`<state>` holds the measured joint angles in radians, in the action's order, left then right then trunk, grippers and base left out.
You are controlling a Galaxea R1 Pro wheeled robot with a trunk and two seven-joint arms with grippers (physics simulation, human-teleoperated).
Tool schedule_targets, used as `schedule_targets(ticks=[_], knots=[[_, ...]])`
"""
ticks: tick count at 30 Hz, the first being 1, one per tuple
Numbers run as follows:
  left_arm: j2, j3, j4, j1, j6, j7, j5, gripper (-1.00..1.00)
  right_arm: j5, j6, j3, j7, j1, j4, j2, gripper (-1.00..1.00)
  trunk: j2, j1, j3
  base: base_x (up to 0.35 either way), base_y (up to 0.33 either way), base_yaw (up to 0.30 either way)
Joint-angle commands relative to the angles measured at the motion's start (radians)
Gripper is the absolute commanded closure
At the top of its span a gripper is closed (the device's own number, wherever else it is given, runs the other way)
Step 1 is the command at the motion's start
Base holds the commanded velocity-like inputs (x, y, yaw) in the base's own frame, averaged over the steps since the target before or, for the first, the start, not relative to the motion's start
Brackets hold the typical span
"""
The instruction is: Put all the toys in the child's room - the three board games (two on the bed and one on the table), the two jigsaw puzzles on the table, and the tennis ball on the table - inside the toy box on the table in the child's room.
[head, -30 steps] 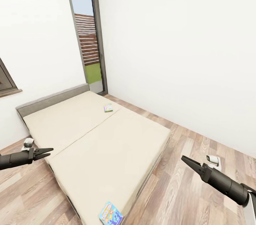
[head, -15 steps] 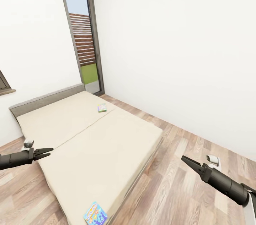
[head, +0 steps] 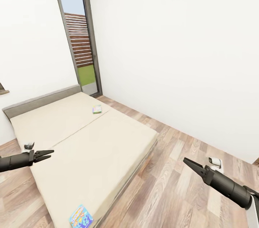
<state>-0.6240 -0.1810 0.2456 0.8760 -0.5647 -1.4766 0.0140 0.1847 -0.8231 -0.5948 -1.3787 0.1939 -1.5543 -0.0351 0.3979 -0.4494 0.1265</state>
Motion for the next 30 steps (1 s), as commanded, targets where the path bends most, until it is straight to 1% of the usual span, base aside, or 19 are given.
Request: schedule_targets(ticks=[1,16,21,30], knots=[[0.0,0.001,0.0,0.001,-0.011,-0.004,0.001,-1.0,0.002,-0.008,0.0,-0.002,0.001,0.0,0.0,-1.0,0.002,-0.001,0.002,0.0,-0.283,0.0],[0.0,0.002,0.0,0.001,-0.01,-0.004,0.001,-1.0,0.003,-0.008,0.0,-0.001,0.001,-0.001,0.0,-1.0,0.002,-0.001,0.002,0.0,-0.273,0.013],[0.0,0.002,0.0,0.001,-0.009,-0.004,0.001,-1.0,0.003,-0.008,0.001,-0.002,0.001,-0.002,0.0,-1.0,0.002,-0.001,0.002,0.0,-0.095,0.208],[0.0,0.002,0.0,0.001,-0.009,-0.004,0.001,-1.0,0.002,-0.01,0.001,-0.003,0.001,-0.003,0.0,-1.0,0.002,-0.001,0.002,0.0,-0.015,0.276]])
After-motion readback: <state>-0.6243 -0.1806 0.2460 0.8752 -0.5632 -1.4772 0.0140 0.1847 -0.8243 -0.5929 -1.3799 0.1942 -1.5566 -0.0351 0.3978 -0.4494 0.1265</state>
